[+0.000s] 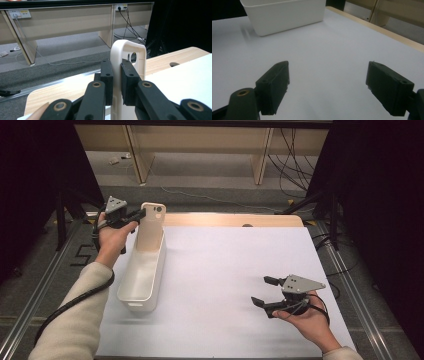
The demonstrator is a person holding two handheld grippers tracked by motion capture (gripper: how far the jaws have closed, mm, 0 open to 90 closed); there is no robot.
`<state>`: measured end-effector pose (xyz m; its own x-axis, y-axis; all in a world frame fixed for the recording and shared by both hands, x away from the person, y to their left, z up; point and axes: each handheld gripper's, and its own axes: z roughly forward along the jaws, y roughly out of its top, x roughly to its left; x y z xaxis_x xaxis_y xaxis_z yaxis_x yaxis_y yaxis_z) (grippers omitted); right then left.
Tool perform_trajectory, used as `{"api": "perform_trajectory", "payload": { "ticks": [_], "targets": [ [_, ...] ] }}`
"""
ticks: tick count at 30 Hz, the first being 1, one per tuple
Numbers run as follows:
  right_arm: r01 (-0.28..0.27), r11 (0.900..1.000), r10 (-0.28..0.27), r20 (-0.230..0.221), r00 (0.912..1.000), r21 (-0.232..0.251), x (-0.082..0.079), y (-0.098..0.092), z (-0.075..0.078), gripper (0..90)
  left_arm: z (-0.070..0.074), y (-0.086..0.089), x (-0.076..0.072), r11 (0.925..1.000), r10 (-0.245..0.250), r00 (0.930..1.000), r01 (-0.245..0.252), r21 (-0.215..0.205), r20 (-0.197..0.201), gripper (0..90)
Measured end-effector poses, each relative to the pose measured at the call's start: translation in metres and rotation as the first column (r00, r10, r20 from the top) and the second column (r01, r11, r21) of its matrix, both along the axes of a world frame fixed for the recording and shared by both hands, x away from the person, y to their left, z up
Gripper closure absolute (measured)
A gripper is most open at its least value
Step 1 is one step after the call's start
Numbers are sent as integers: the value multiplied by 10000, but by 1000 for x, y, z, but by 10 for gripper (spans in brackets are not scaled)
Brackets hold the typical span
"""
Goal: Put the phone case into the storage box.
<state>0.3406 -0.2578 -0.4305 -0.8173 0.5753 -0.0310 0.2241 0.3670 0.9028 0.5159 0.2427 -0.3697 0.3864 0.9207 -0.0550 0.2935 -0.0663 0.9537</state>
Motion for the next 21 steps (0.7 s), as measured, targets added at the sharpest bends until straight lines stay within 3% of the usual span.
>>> {"api": "perform_trajectory", "payload": {
  "ticks": [21],
  "targets": [
    [-14,10000,14,-17,10000,-15,0,0,0,202,-6,-1,3,10000,11,9998,-11,-15,-175,818]
  ]
}}
